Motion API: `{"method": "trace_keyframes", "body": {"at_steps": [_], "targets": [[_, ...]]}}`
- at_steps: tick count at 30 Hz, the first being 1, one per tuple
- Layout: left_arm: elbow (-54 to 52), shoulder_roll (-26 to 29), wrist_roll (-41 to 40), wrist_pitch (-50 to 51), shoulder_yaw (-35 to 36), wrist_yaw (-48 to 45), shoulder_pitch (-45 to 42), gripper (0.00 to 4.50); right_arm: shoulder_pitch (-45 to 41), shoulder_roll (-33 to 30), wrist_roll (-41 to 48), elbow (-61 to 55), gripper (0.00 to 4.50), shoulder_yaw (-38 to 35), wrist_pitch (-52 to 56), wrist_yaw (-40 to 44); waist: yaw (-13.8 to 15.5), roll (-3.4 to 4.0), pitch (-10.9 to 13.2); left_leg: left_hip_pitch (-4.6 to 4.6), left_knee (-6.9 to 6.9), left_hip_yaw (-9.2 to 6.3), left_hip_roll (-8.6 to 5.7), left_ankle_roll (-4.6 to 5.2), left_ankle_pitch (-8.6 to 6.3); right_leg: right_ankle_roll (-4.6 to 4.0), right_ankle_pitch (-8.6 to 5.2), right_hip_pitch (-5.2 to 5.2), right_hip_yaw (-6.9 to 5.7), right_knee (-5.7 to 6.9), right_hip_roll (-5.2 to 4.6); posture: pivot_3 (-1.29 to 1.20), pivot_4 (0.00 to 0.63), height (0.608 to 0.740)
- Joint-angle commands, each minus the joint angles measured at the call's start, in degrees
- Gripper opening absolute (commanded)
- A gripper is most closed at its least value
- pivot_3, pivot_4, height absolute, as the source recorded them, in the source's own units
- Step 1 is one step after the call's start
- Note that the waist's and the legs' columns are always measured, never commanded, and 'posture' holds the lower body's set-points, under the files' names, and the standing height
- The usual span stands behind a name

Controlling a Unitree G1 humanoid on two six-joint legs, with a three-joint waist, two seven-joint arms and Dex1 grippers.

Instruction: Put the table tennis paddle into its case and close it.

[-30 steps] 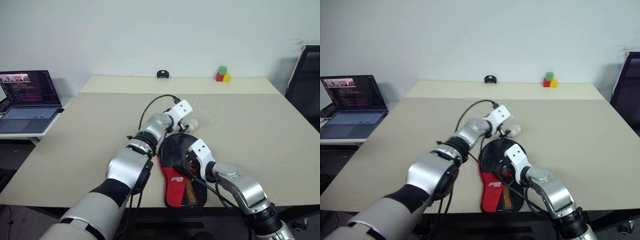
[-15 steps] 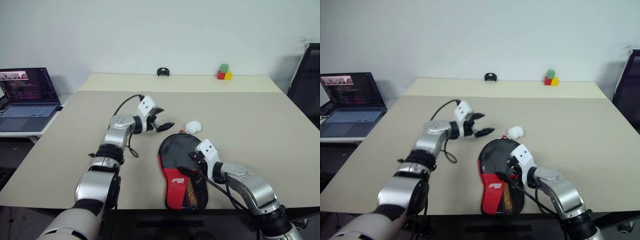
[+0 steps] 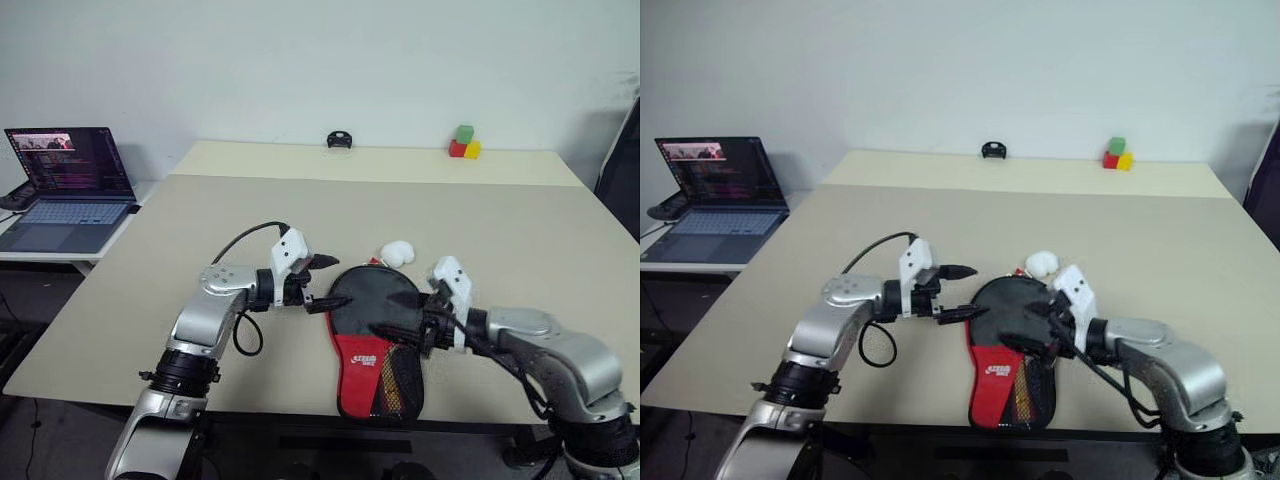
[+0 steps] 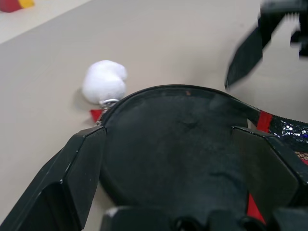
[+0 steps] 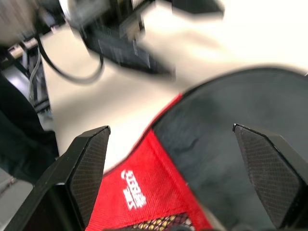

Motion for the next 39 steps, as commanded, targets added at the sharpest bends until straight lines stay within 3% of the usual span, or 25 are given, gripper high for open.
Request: {"method": "trace_keyframes", "body": {"at_steps": [1, 7, 16, 28, 39], "targets": [[5.19, -3.37, 1.39, -5.82, -2.84, 1.51, -3.77, 4.49, -2.79, -2.41, 2.87, -0.35, 4.50, -5.97, 0.10, -1.19, 0.09, -0.02, 0.01, -0.01, 0.01, 0.00, 0.00, 0.00, 0.00, 0.00, 0.00, 0.00, -0.01, -0.01, 0.00, 0.00, 0.150, 0.740], [18.97, -8.57, 3.62, -13.93, -5.32, 2.12, -8.33, 4.49, -3.86, -3.54, 2.59, 1.28, 4.50, -6.88, -1.21, -3.95, -0.04, -0.01, 0.02, -0.08, -0.01, 0.03, 0.01, 0.02, 0.00, 0.00, 0.00, -0.01, -0.04, -0.09, 0.02, 0.00, 0.150, 0.740], [31.50, -10.41, 7.20, -22.38, -7.90, 1.41, -8.36, 4.49, -8.55, -3.18, -1.62, 8.15, 4.50, -4.75, -5.67, -8.23, -0.10, 0.00, 0.03, -0.08, 0.00, 0.06, 0.00, 0.03, 0.00, 0.00, 0.00, -0.03, -0.02, -0.09, 0.03, 0.00, 0.150, 0.740], [31.30, -11.12, 7.67, -23.14, -8.19, 2.18, -7.23, 4.49, -23.84, 4.83, -14.27, 42.06, 4.50, 5.60, -21.65, -6.89, -0.25, 0.02, 0.02, 0.02, 0.03, 0.16, -0.01, 0.05, 0.02, 0.00, 0.00, -0.01, 0.03, 0.03, 0.03, 0.00, 0.150, 0.740], [28.60, -11.46, 8.09, -22.12, -8.57, 2.93, -5.83, 4.49, -36.60, 14.37, -22.27, 77.17, 4.50, 4.28, -43.39, -9.03, -0.41, 0.05, 0.01, 0.05, 0.04, 0.16, -0.01, 0.04, 0.03, -0.01, 0.00, -0.03, 0.04, 0.09, 0.03, 0.00, 0.150, 0.740]]}}
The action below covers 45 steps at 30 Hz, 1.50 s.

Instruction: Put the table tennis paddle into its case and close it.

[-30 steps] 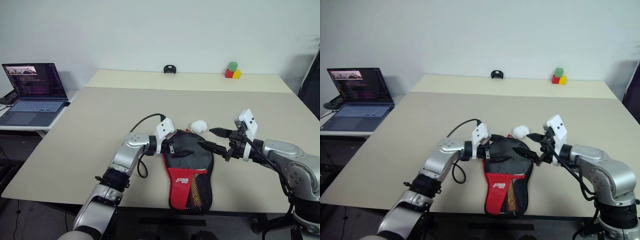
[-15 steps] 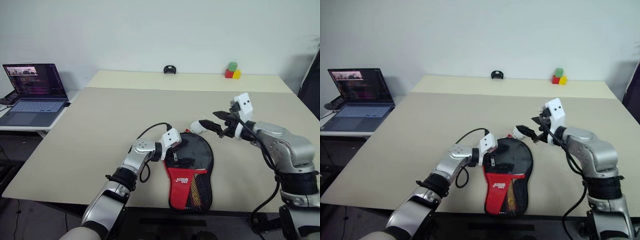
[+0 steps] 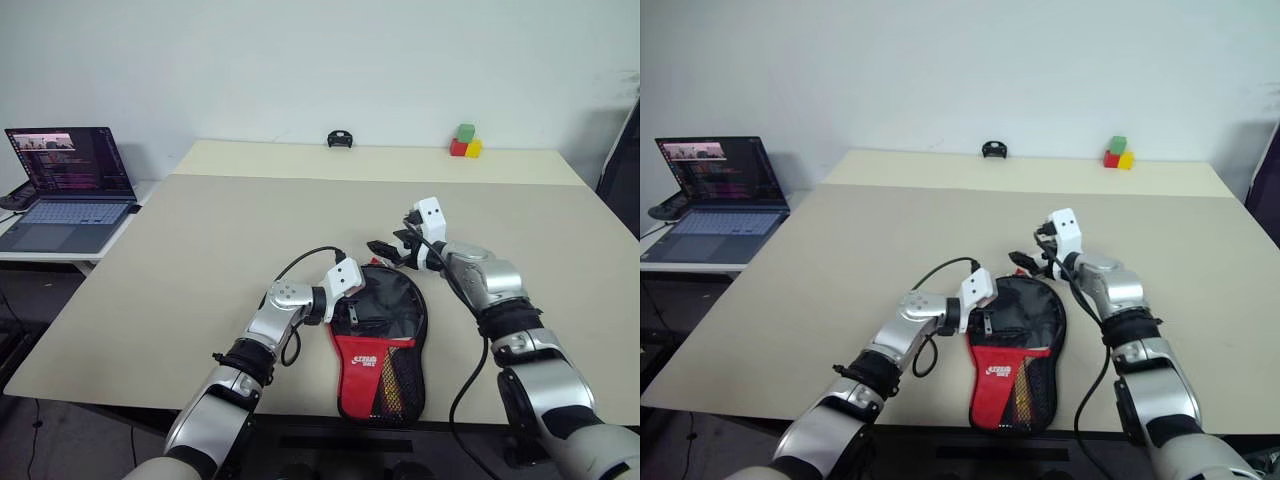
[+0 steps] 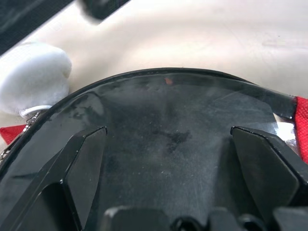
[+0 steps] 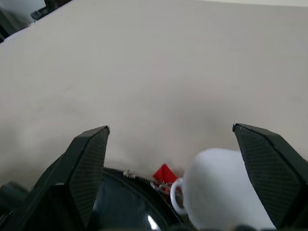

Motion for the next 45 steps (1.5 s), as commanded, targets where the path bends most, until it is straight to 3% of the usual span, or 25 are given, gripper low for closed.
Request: {"method": "trace_keyframes", "body": {"at_steps": [1, 10, 19, 22, 30, 33, 36, 45], "targets": [[-1.38, -0.33, 0.99, 0.87, -1.25, 0.07, 1.36, 4.49, -4.72, 0.92, -2.64, 9.10, 4.50, -1.84, -8.70, -2.41, 0.00, 0.01, 0.00, 0.00, 0.00, 0.01, 0.00, 0.00, 0.00, 0.00, 0.00, 0.00, 0.02, 0.00, 0.00, 0.00, 0.150, 0.740], [-4.25, -0.03, 1.09, 2.36, -1.60, 0.28, 2.83, 4.49, -9.17, 1.43, -9.71, 24.31, 4.50, -1.38, -18.96, -8.23, -0.63, 0.04, 0.00, 0.00, -0.02, 0.02, 0.00, -0.03, 0.01, -0.01, 0.00, -0.02, 0.06, 0.01, -0.01, 0.00, 0.150, 0.740], [-5.26, 0.35, 1.23, 3.08, -1.62, 0.46, 3.63, 4.49, -9.25, 2.11, -11.12, 26.42, 4.50, -2.03, -18.27, -7.89, -1.18, 0.09, -0.03, 0.03, -0.02, 0.02, 0.01, -0.03, 0.02, -0.01, 0.00, -0.01, 0.08, 0.06, -0.02, 0.00, 0.150, 0.740], [-4.21, 0.15, 1.55, 2.74, -1.73, 0.75, 3.19, 4.50, -8.96, 2.57, -11.55, 26.18, 3.87, -1.82, -17.37, -7.48, -1.18, 0.10, -0.03, 0.03, -0.01, 0.02, 0.01, -0.03, 0.01, -0.01, 0.00, -0.01, 0.08, 0.07, -0.02, 0.00, 0.150, 0.740], [1.39, 0.15, 3.86, 0.51, -3.42, 1.21, 1.97, 4.50, -8.16, 3.38, -12.29, 25.45, 1.18, -1.47, -16.21, -7.01, -1.16, 0.15, -0.08, 0.23, -0.01, 0.05, -0.01, -0.02, 0.01, -0.01, 0.00, 0.11, 0.10, 0.16, -0.02, 0.00, 0.150, 0.740], [3.64, 0.45, 4.69, 0.20, -4.41, 0.34, 2.13, 4.50, -8.20, 3.44, -12.21, 25.19, 0.63, -1.56, -15.95, -7.05, -1.16, 0.17, -0.09, 0.48, -0.03, 0.05, 0.00, -0.02, 0.01, -0.01, 0.00, 0.28, 0.12, 0.23, -0.01, 0.00, 0.150, 0.740], [6.45, 1.61, 6.32, -1.14, -6.29, -1.69, 2.57, 4.50, -8.35, 2.50, -11.74, 23.48, 0.44, -1.98, -15.11, -6.66, -1.17, 0.18, -0.15, 0.61, -0.03, 0.06, 0.00, -0.02, 0.01, -0.01, 0.00, 0.39, 0.12, 0.25, -0.01, 0.00, 0.150, 0.740], [16.09, 1.34, 5.39, -2.69, -4.63, -2.13, 0.52, 4.50, -5.78, -2.66, -10.81, 14.00, 0.42, -2.78, -8.32, -5.27, -1.32, 0.24, -0.34, 0.70, -0.05, 0.05, 0.02, -0.01, 0.00, -0.01, 0.00, 0.46, 0.13, 0.25, 0.01, 0.00, 0.150, 0.740]]}}
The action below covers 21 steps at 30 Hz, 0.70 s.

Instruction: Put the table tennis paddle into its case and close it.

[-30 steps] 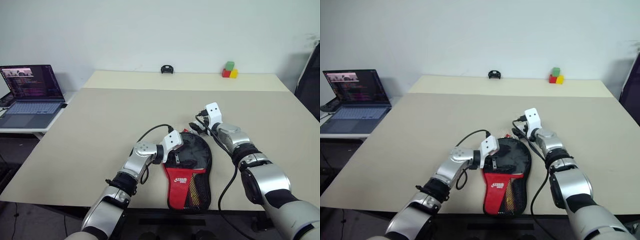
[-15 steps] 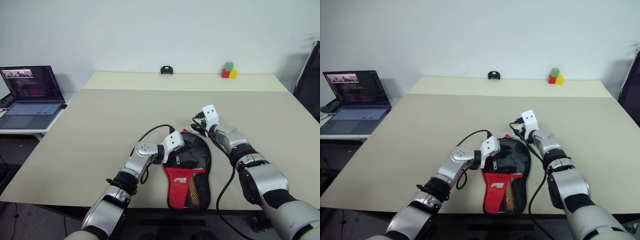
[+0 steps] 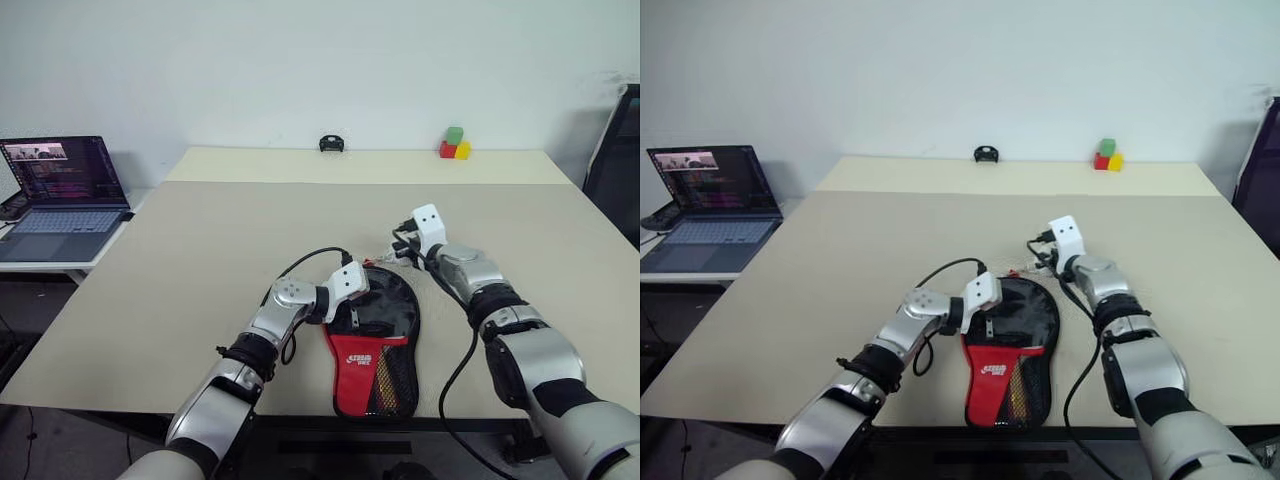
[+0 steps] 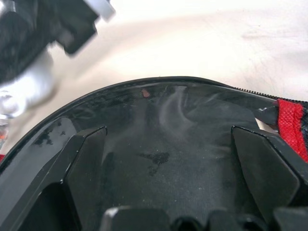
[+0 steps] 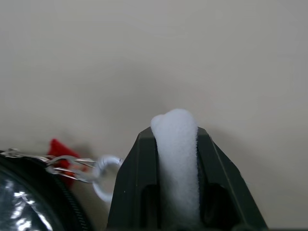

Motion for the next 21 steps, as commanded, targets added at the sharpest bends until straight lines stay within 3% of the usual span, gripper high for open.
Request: {"method": "trace_keyframes", "body": {"at_steps": [1, 14, 21], "targets": [[10.06, 1.13, 3.99, 1.31, -1.93, 0.13, 3.11, 4.50, 1.92, -2.89, 0.76, -7.89, 0.42, -1.59, 4.52, 0.85, 0.01, 0.02, -0.07, 0.05, 0.00, -0.01, 0.01, 0.00, 0.00, 0.00, 0.00, 0.07, -0.02, -0.01, 0.00, 0.00, 0.150, 0.740], [16.22, 0.62, 3.77, 0.33, -1.34, 0.62, 1.86, 4.50, 19.70, -12.34, 5.41, -42.85, 0.42, -3.77, 30.83, 3.85, 0.09, 0.04, -0.27, 0.83, -0.09, -0.04, 0.02, 0.02, -0.01, 0.04, -0.04, 0.90, -0.03, -0.12, 0.01, 0.00, 0.150, 0.740], [16.83, 0.55, 3.93, -0.05, -1.30, 0.29, 1.76, 4.50, 35.39, -20.24, 13.89, -70.26, 0.42, -4.03, 48.62, 10.02, 0.27, 0.06, -0.33, 0.84, -0.13, -0.11, 0.03, 0.02, -0.02, 0.31, -0.19, 1.05, -0.10, -0.34, 0.00, 0.00, 0.150, 0.740]]}}
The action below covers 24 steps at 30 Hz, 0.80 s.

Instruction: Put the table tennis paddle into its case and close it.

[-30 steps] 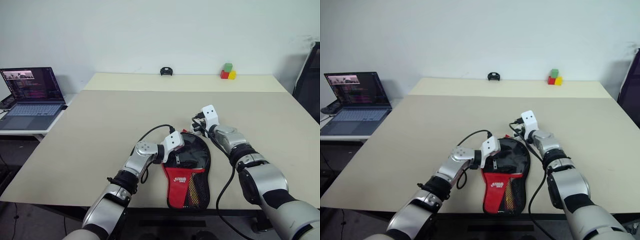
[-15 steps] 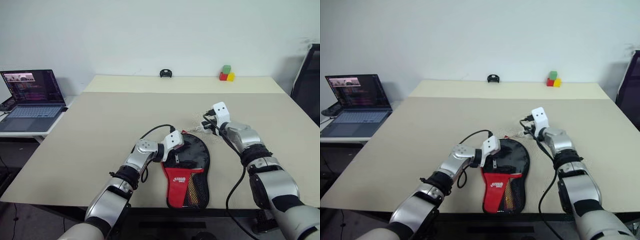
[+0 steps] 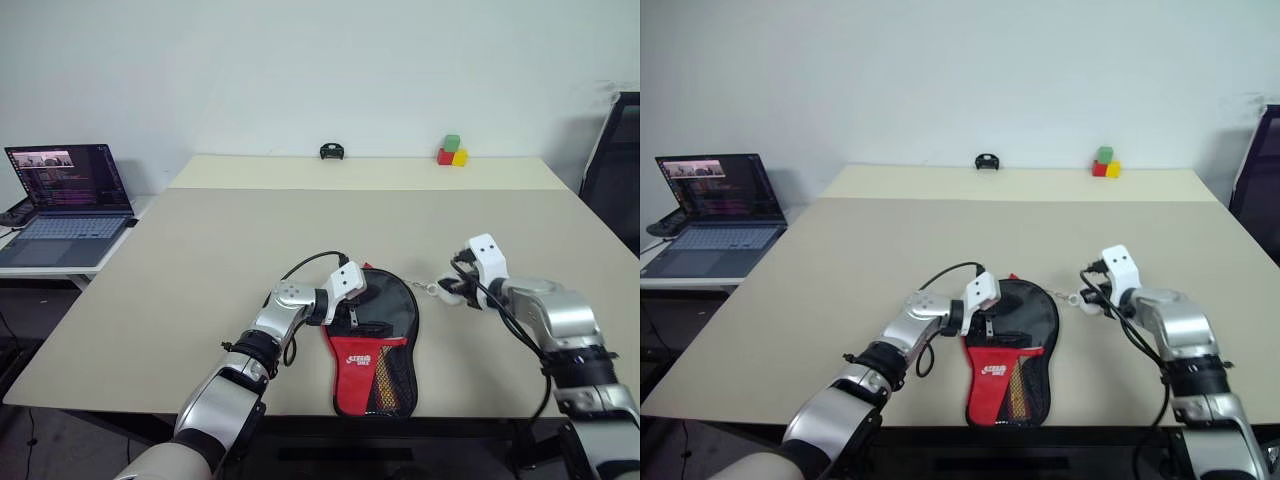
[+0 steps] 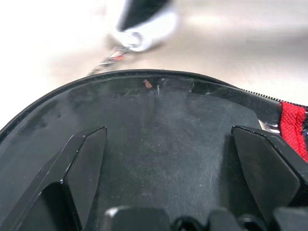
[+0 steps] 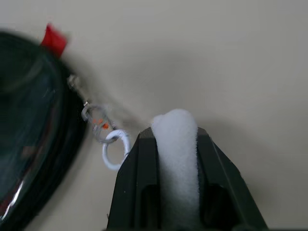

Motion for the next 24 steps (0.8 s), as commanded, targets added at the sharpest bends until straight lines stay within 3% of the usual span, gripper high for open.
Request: {"method": "trace_keyframes", "body": {"at_steps": [1, 6, 13, 21, 24], "targets": [[7.55, 2.16, 5.48, 2.04, -2.73, 0.59, 4.14, 4.50, 5.78, -4.89, 5.59, -14.47, 0.42, -2.23, 8.68, 3.45, 0.08, -0.02, -0.02, -0.02, -0.01, -0.04, 0.00, 0.00, 0.00, 0.04, -0.02, 0.01, -0.03, -0.03, 0.00, 0.00, 0.150, 0.740], [8.03, 1.91, 5.80, 1.67, -2.90, 0.54, 3.99, 4.50, 16.35, -9.65, 13.72, -30.43, 0.42, -5.12, 17.42, 6.22, 0.04, -0.02, -0.12, 0.03, -0.12, -0.25, 0.12, 0.00, -0.03, 0.09, -0.04, 0.37, -0.31, -0.66, 0.06, 0.00, 0.150, 0.740], [8.18, 1.74, 6.08, 1.24, -3.18, 0.39, 3.96, 4.50, 28.59, -14.52, 22.56, -42.69, 0.42, -10.74, 22.41, 9.33, 0.11, -0.23, -0.23, 0.00, -0.19, -0.45, 0.15, 0.00, -0.10, 0.16, -0.08, 0.55, -0.52, -1.08, 0.03, 0.00, 0.150, 0.740], [8.31, 1.61, 6.41, 0.89, -3.47, 0.33, 3.89, 4.50, 38.33, -18.00, 29.21, -47.96, 0.38, -12.66, 20.00, 12.04, 1.95, -0.17, -0.76, -0.01, -0.90, -0.67, 0.06, 0.00, -0.32, 0.39, -0.29, 0.64, -0.87, -1.66, -0.07, 0.00, 0.150, 0.740], [8.26, 1.58, 6.49, 0.71, -3.58, 0.21, 3.84, 4.50, 40.48, -18.63, 30.51, -48.94, 0.38, -11.71, 18.72, 12.11, 2.43, -0.16, -0.88, -0.05, -0.90, -0.81, 0.02, -0.05, -0.51, 0.07, -0.46, 0.67, -1.06, -1.66, -0.12, 0.00, 0.150, 0.740]]}}
